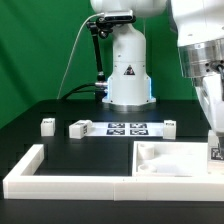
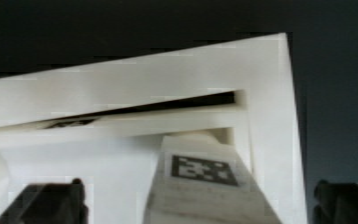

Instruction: Assemble one leg

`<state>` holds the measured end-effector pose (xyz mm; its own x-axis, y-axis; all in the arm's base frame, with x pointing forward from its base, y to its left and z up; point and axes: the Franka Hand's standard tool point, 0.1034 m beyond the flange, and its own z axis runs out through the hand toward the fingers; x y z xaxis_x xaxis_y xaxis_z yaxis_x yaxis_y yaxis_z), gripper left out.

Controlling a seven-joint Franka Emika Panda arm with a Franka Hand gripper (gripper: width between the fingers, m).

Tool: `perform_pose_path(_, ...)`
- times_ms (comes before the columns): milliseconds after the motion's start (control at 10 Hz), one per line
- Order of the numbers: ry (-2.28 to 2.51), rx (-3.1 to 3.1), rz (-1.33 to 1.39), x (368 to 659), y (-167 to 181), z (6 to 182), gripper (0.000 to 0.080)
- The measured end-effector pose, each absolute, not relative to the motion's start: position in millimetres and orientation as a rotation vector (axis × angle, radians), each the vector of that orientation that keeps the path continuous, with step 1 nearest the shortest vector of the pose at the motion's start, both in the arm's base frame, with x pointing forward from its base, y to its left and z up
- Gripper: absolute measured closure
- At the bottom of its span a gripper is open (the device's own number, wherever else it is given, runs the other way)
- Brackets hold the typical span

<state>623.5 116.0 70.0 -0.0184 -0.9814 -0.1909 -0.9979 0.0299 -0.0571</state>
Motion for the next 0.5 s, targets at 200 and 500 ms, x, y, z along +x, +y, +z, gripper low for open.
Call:
perform_pose_path(200,2.053,-2.131,0.129,623.5,115.2,69.4,0.0150)
perform_pose_path(500,2.053,-2.131,0.130,623.5,115.2,69.4,0.0150)
